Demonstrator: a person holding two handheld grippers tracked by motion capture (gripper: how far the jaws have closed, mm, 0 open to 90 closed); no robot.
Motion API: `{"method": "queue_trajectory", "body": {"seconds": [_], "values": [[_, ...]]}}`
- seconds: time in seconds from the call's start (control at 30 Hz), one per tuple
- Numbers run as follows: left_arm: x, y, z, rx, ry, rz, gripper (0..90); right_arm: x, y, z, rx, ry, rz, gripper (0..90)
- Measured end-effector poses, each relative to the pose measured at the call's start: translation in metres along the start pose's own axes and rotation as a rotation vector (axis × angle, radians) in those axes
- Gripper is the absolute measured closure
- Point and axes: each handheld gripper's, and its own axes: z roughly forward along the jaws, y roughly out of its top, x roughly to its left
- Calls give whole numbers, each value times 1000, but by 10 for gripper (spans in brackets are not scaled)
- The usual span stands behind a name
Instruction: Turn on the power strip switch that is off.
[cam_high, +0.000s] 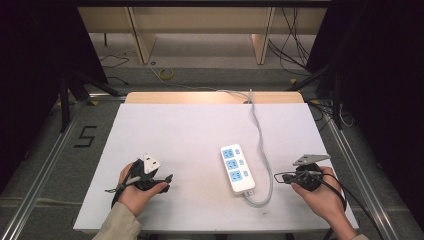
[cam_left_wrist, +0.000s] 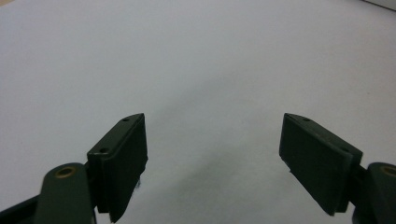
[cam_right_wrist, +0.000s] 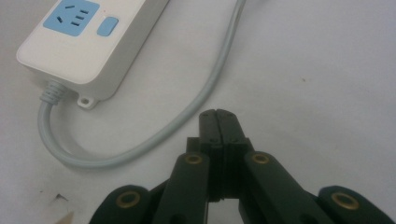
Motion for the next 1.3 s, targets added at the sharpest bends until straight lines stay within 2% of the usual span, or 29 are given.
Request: {"method": "queue_trajectory", "body": {"seconds": [1.3], "values": [[-1, 0, 0, -2, -2, 3, 236, 14, 21, 7, 24, 20, -12, 900]]}}
